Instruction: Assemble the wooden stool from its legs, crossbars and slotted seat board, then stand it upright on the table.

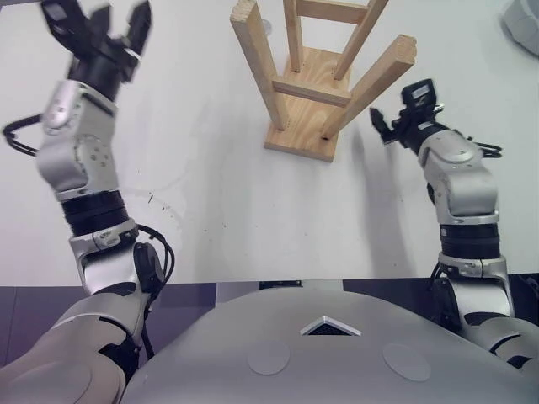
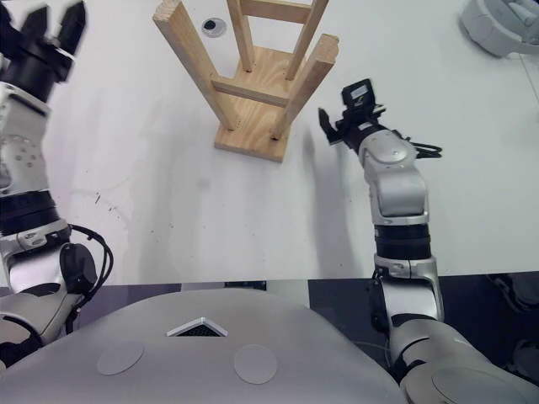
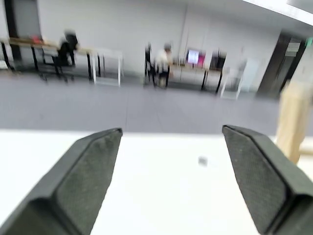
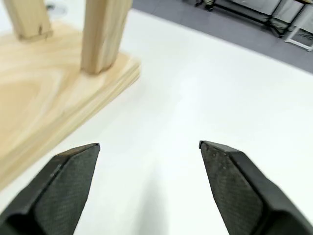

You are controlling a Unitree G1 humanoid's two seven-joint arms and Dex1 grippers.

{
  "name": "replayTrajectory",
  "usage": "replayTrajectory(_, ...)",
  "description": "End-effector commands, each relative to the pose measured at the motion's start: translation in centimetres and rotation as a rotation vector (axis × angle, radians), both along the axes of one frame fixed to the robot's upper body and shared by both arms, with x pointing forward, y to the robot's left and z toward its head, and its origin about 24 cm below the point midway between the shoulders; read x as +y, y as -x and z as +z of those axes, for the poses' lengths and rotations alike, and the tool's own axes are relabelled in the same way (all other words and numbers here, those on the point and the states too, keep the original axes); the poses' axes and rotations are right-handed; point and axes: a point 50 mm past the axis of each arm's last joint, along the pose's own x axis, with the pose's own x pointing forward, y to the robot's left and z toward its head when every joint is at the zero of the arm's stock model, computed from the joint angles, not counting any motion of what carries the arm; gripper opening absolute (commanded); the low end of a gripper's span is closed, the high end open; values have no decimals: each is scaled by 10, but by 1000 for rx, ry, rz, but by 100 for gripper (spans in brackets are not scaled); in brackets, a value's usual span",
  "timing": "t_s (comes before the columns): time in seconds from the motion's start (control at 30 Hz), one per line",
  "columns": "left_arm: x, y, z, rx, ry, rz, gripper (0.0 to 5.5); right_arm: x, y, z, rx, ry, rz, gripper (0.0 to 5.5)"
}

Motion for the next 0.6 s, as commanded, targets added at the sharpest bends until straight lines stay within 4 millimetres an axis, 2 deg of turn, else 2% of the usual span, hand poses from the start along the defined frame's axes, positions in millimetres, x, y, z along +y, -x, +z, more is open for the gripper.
replayTrajectory(0.03, -20, -8, -85, 235, -111, -147, 379, 24, -17, -38, 71, 65, 91, 380)
replayTrajectory(0.13, -42, -1, -115, 342, -102, -305, 379, 36, -24, -47, 86, 84, 149, 380)
replayTrajectory(0.27, -72, 13, -132, 380, -69, -599, 379, 42, -26, -52, 69, 118, 238, 380)
replayTrajectory(0.47, -90, 7, -137, 353, -304, -592, 379, 45, -11, -56, 101, 155, 389, 380)
replayTrajectory(0.6, -94, 14, -144, 346, -441, -669, 379, 52, 0, -48, 111, 158, 514, 380)
